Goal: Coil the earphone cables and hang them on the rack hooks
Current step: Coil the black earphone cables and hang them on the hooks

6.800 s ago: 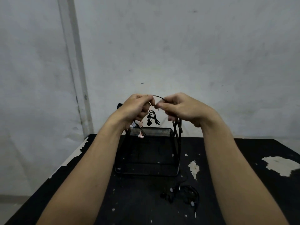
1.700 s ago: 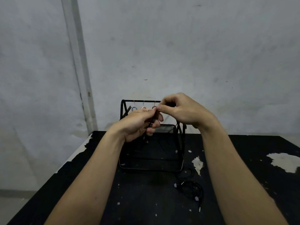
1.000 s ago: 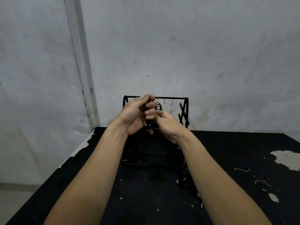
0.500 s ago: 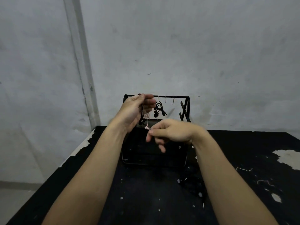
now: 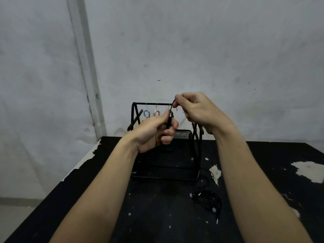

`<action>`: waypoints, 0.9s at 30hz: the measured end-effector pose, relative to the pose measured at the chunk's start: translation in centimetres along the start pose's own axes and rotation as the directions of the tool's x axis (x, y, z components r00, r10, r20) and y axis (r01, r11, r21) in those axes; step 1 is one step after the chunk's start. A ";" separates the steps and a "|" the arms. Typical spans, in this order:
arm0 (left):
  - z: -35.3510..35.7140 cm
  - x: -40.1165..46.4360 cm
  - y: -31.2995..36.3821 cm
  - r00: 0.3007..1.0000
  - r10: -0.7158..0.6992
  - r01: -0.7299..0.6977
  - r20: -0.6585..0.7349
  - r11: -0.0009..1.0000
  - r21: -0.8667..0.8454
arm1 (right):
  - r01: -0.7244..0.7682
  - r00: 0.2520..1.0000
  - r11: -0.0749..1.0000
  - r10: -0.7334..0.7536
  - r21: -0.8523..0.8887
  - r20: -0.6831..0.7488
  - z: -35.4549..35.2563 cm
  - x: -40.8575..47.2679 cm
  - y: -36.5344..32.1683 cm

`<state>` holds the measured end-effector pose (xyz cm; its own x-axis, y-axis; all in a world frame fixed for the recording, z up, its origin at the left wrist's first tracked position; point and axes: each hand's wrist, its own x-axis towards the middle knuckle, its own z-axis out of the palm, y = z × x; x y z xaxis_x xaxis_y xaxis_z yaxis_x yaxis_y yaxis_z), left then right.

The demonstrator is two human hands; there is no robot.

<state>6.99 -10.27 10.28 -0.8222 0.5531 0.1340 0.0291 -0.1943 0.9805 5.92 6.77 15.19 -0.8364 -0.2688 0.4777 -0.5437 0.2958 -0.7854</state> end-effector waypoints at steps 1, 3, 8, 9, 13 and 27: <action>0.1 -0.1 0.1 0.999 0.021 -0.021 0.042 1.000 -0.007 | -0.006 1.000 1.000 0.007 0.018 -0.026 0.4 0.3 0.4; 0.3 -0.2 0.6 0.991 0.085 -0.083 0.100 0.996 -0.024 | -0.047 0.997 0.996 0.051 0.074 -0.056 1.3 0.6 1.4; -0.2 0.1 2.0 0.973 0.231 -0.224 0.015 0.956 -0.188 | -0.146 0.989 0.957 0.140 0.251 0.040 3.2 -0.2 3.5; -0.3 0.2 2.3 0.969 0.244 -0.244 -0.030 0.943 -0.226 | -0.160 0.986 0.953 0.143 0.256 0.084 3.6 -0.5 3.8; -0.7 0.7 2.7 0.954 0.258 -0.294 -0.154 0.909 -0.294 | -0.234 0.942 0.949 0.167 0.213 0.290 5.3 -1.9 4.8; -2.6 1.2 0.7 0.907 0.215 -0.159 -0.362 0.971 0.179 | -0.204 0.806 0.966 0.259 -0.162 0.532 0.9 -2.9 1.9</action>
<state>4.59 -11.88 10.78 -0.9452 0.1668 0.2806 0.2606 -0.1320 0.9564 7.32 7.30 11.94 -0.7779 -0.6278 -0.0283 -0.3658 0.4889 -0.7919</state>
